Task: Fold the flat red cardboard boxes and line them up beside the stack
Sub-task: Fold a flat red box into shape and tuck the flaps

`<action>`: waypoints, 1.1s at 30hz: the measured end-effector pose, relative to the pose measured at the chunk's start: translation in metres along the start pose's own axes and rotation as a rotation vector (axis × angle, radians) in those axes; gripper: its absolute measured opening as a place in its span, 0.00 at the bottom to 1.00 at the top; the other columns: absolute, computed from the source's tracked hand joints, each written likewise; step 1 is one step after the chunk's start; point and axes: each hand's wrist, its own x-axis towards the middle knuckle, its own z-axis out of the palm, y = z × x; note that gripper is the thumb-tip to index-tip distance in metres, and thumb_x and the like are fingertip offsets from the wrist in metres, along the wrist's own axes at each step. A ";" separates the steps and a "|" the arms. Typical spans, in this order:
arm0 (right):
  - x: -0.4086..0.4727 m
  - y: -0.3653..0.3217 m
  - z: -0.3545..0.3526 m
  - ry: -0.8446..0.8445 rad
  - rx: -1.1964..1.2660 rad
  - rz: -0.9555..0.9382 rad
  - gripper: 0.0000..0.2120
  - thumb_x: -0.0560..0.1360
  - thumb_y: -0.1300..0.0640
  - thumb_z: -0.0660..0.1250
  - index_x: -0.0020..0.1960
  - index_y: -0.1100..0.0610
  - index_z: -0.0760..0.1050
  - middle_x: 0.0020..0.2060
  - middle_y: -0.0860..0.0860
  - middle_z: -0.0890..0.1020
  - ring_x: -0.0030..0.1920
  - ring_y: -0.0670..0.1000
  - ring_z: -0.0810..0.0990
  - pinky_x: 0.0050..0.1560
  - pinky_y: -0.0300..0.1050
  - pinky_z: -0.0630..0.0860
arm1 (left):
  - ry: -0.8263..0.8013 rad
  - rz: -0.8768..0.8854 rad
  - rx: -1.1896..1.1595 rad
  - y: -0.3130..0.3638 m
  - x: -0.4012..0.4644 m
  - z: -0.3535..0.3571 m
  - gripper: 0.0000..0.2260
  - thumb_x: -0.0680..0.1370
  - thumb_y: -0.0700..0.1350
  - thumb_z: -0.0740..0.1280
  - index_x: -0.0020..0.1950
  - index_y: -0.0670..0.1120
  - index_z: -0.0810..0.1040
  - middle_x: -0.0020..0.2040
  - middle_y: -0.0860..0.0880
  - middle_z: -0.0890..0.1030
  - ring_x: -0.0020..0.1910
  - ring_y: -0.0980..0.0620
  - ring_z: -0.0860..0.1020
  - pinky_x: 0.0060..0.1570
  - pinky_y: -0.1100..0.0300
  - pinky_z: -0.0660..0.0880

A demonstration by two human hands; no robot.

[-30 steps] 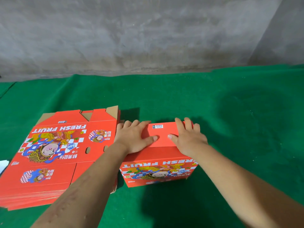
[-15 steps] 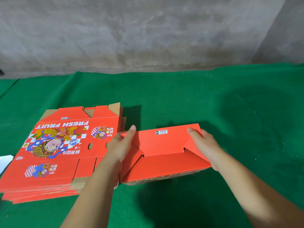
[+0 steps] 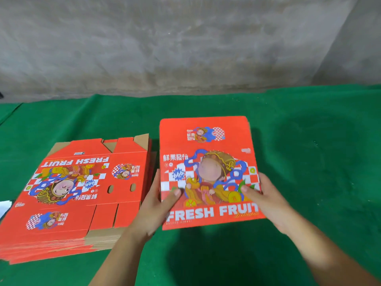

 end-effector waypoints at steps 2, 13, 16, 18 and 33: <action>-0.001 0.020 -0.004 0.002 0.073 -0.052 0.27 0.76 0.67 0.74 0.66 0.46 0.68 0.57 0.48 0.85 0.55 0.48 0.86 0.49 0.45 0.84 | -0.006 0.066 0.013 -0.015 0.000 -0.006 0.39 0.79 0.42 0.76 0.82 0.60 0.59 0.74 0.43 0.77 0.71 0.36 0.77 0.65 0.32 0.76; -0.024 0.144 0.010 -0.049 -0.118 0.099 0.29 0.74 0.65 0.77 0.68 0.50 0.68 0.58 0.52 0.84 0.63 0.58 0.82 0.60 0.50 0.80 | 0.093 -0.075 0.201 -0.126 -0.012 -0.008 0.41 0.70 0.37 0.82 0.77 0.50 0.64 0.64 0.44 0.83 0.62 0.45 0.83 0.58 0.57 0.81; -0.021 0.125 -0.014 -0.189 -0.143 0.220 0.39 0.66 0.62 0.82 0.71 0.59 0.66 0.56 0.55 0.86 0.59 0.54 0.85 0.53 0.43 0.82 | 0.092 -0.110 0.209 -0.131 -0.015 -0.021 0.38 0.68 0.43 0.83 0.72 0.60 0.68 0.62 0.45 0.85 0.61 0.45 0.84 0.57 0.59 0.81; -0.015 0.099 -0.033 -0.317 -0.181 0.271 0.45 0.64 0.61 0.83 0.74 0.63 0.62 0.57 0.55 0.86 0.59 0.51 0.85 0.54 0.43 0.82 | 0.081 -0.117 0.252 -0.126 -0.013 -0.027 0.35 0.70 0.45 0.82 0.70 0.66 0.70 0.62 0.48 0.85 0.62 0.48 0.84 0.58 0.60 0.81; -0.032 0.052 -0.072 -0.218 -0.528 -0.179 0.71 0.56 0.34 0.85 0.76 0.28 0.31 0.78 0.30 0.35 0.81 0.39 0.40 0.79 0.57 0.50 | 0.066 -0.183 -0.101 -0.079 0.033 0.016 0.16 0.75 0.40 0.62 0.62 0.41 0.77 0.56 0.36 0.82 0.51 0.43 0.81 0.53 0.47 0.75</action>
